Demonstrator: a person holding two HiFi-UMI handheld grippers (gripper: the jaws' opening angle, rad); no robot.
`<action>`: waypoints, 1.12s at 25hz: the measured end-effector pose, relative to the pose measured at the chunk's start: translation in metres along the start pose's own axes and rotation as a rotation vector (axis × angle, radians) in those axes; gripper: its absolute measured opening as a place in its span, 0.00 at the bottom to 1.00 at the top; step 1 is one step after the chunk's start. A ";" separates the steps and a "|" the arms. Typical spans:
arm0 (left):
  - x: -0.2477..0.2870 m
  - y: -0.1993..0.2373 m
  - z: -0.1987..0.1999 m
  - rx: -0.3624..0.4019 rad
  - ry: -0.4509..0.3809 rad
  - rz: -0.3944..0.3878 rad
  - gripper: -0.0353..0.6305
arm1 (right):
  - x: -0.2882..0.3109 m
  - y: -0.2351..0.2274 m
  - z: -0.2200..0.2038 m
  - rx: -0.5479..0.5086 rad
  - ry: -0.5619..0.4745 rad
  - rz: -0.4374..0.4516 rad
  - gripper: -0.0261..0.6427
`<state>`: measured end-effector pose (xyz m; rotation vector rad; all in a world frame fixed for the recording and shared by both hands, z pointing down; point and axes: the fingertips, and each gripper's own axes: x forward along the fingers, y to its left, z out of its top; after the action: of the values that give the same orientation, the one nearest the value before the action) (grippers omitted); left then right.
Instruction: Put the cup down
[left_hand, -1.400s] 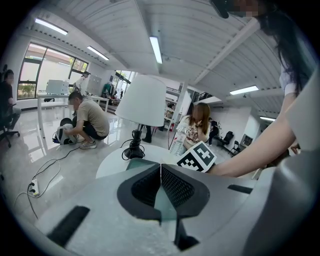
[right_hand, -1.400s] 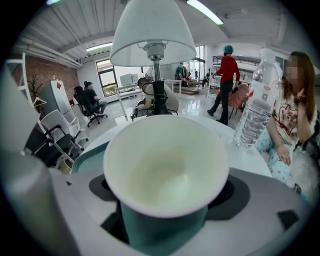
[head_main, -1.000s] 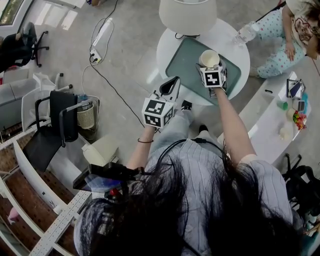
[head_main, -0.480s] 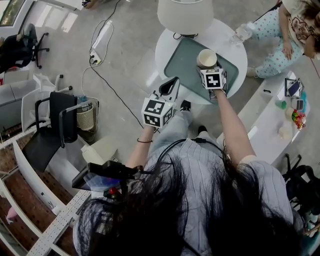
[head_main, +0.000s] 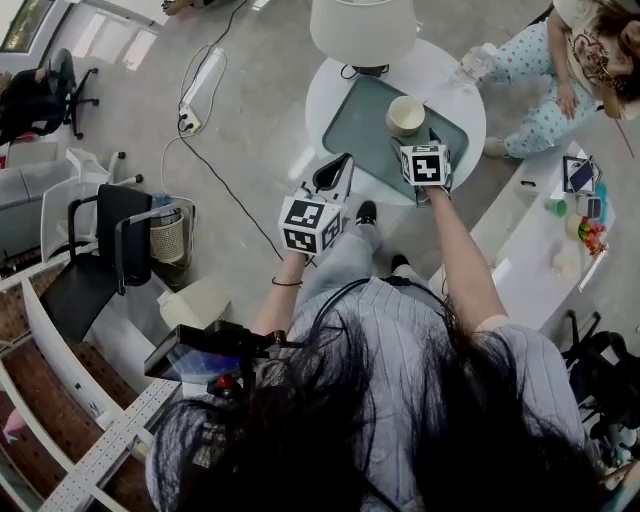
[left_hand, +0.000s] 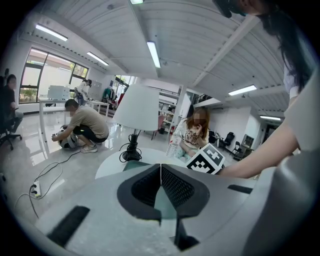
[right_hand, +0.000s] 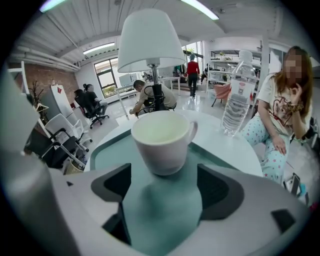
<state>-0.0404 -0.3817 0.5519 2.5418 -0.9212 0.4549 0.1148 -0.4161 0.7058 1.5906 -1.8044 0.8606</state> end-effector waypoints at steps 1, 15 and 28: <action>-0.002 -0.001 0.000 -0.002 -0.002 0.004 0.08 | -0.004 0.000 0.001 -0.001 -0.006 -0.001 0.68; -0.023 -0.028 -0.006 0.004 -0.027 0.029 0.08 | -0.064 0.003 -0.007 0.011 -0.105 0.015 0.40; -0.030 -0.084 -0.015 0.016 -0.049 0.036 0.08 | -0.155 0.020 -0.010 0.094 -0.251 0.140 0.33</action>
<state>-0.0097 -0.2997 0.5305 2.5649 -0.9860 0.4144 0.1140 -0.3107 0.5906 1.7104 -2.0988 0.8499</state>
